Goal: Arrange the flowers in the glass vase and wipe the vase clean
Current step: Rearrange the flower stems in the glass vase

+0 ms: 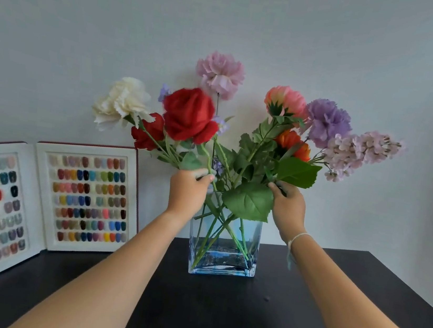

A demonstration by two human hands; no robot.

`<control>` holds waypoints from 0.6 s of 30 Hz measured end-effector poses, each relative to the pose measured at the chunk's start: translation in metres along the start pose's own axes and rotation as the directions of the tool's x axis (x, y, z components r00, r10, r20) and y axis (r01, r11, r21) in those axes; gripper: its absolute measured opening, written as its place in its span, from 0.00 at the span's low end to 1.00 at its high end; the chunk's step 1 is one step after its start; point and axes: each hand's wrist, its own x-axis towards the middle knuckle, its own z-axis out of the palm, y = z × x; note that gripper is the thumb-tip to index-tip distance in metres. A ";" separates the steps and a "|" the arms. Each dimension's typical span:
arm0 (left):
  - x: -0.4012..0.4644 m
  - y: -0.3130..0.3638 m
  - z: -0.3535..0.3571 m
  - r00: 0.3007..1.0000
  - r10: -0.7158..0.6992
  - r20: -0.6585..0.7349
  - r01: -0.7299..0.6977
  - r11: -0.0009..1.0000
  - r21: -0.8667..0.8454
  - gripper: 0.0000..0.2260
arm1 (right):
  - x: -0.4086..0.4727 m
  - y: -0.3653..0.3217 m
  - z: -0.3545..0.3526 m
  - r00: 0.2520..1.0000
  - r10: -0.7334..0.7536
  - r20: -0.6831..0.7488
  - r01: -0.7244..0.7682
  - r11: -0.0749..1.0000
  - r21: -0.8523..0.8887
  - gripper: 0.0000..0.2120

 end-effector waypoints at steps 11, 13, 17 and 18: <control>-0.009 -0.003 0.004 0.994 -0.003 -0.111 0.000 1.000 -0.032 0.11 | -0.004 -0.003 -0.007 0.994 0.006 0.113 -0.017 0.995 0.093 0.06; -0.012 -0.001 0.006 0.987 -0.034 -0.155 0.023 0.997 -0.078 0.11 | -0.006 -0.003 -0.011 0.988 0.078 0.132 -0.106 0.969 0.223 0.04; -0.014 0.001 0.008 0.964 -0.115 -0.241 0.076 0.984 -0.163 0.10 | -0.005 -0.002 -0.016 0.992 0.127 0.001 -0.118 0.911 0.395 0.06; -0.013 0.001 0.009 0.956 -0.141 -0.256 0.092 0.977 -0.194 0.10 | -0.006 -0.004 -0.017 0.993 0.120 -0.017 -0.103 0.910 0.402 0.06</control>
